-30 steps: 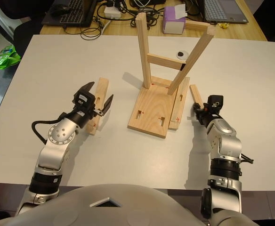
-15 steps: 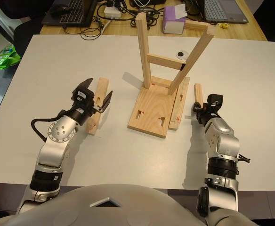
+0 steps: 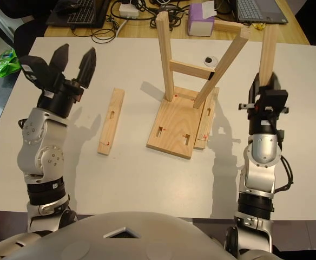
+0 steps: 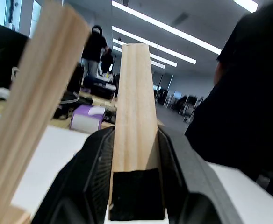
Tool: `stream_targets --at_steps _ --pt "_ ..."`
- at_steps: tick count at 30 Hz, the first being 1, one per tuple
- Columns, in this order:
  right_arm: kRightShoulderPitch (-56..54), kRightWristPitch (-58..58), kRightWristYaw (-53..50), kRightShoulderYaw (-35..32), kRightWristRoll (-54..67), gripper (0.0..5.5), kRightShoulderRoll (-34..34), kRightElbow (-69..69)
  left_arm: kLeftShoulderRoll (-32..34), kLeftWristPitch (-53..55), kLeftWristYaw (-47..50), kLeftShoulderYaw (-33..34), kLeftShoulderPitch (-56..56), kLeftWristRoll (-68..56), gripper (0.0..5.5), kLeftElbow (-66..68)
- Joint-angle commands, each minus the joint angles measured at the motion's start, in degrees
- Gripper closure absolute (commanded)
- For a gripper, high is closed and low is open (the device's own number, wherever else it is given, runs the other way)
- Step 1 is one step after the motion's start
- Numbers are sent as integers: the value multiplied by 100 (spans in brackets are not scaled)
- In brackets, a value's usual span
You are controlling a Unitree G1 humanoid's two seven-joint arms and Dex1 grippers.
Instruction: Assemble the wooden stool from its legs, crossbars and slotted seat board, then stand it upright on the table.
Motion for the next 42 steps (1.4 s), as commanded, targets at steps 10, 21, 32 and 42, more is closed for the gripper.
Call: stream_targets --at_steps 10,21,32,42 --pt "-1495 -909 1370 1620 -54 421 -304 -685 -1075 1802 497 183 -1782 -4477 147 411" --pt "-1669 268 2492 2200 1210 421 -212 -1110 -1114 1368 226 -255 -2004 -3922 147 523" --pt "-1448 473 2514 2254 1183 421 -91 -1231 -1292 1295 295 -208 -1881 -3996 317 590" --pt "-1579 420 2484 2191 1099 421 -42 -1107 -1238 1228 208 -314 -1809 -3691 477 745"
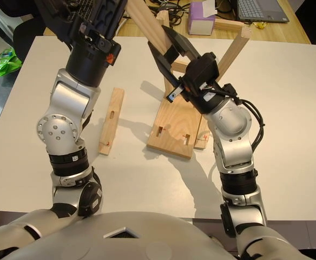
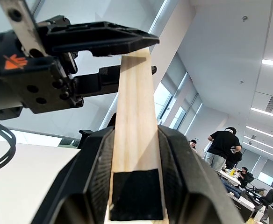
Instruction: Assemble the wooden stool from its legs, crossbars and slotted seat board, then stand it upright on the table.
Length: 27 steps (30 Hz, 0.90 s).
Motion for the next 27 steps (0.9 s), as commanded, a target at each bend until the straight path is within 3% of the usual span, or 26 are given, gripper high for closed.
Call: stream_targets --at_steps 1,10,15,19,23,27 --pt "-84 -15 19 -25 -63 421 6 27 65 -79 -71 -20 -53 242 493 191" --pt "-164 72 179 81 1 421 11 130 87 -153 58 29 52 403 509 9" --pt "104 404 611 231 -15 317 -383 -10 159 -194 228 163 -41 356 509 -143" --pt "867 595 671 -47 -43 244 -811 -355 443 -202 325 467 -79 300 509 -216" --pt "1535 310 1110 55 -422 165 -1424 31 721 -296 539 754 431 471 509 -672" --pt "1781 -128 1053 204 -789 98 -1426 373 1033 -527 729 905 1040 1111 509 -947"
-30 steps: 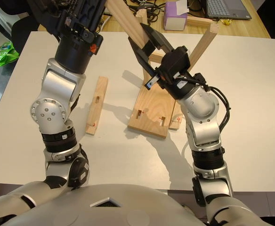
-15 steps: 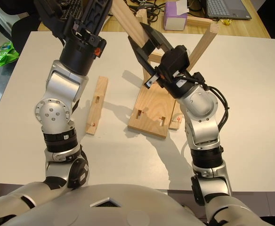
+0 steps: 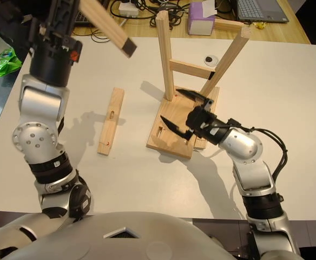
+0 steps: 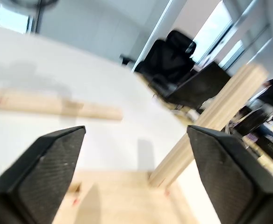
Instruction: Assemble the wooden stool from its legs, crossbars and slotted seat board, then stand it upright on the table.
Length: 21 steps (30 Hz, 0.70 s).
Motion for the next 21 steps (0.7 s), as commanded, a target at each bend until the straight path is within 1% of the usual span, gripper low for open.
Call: stream_targets --at_steps 1,2,5,6,9,12,14,21 --pt "116 -412 -122 129 -361 90 60 268 353 -228 227 93 537 795 509 -216" --pt "144 -494 -198 152 -445 76 109 338 446 -350 229 77 708 1123 509 -199" --pt "214 -661 -397 250 -665 19 236 544 433 -692 339 -20 1043 1861 509 -34" --pt "233 -733 -427 321 -791 11 245 632 423 -796 334 -88 1133 2087 509 32" --pt "182 -927 -374 476 -995 10 197 1032 240 -1141 448 -155 1468 2595 509 172" --pt "-221 -1026 -128 523 -903 10 172 1424 62 -1511 576 -86 1729 2877 509 164" --pt "-442 -1120 -105 522 -893 10 218 1601 75 -1695 552 -100 1738 3069 509 210" --pt "-584 -1217 11 559 -773 10 251 1674 -83 -2001 680 -110 1848 3364 509 330"
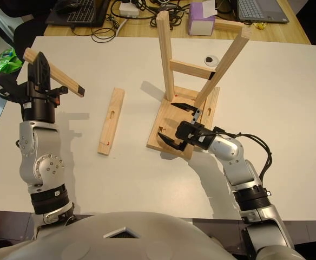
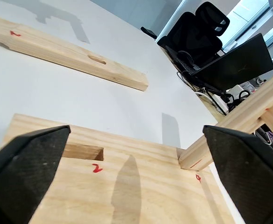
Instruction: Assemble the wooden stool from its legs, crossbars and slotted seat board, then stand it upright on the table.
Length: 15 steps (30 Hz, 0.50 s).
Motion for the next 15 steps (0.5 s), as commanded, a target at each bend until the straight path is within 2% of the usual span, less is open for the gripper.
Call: stream_targets --at_steps 1,5,10,15 --pt "-62 -9 72 -59 83 10 -40 -51 -132 -148 69 -95 12 231 509 197" --pt "348 171 -207 -206 26 10 -29 -596 -14 -212 104 -295 -444 762 509 806" --pt "563 302 -220 -246 44 10 -103 -857 -78 -46 328 -533 -318 1345 509 995" --pt "624 275 -231 -238 -30 10 -148 -950 -624 1107 850 -585 -109 854 509 350"
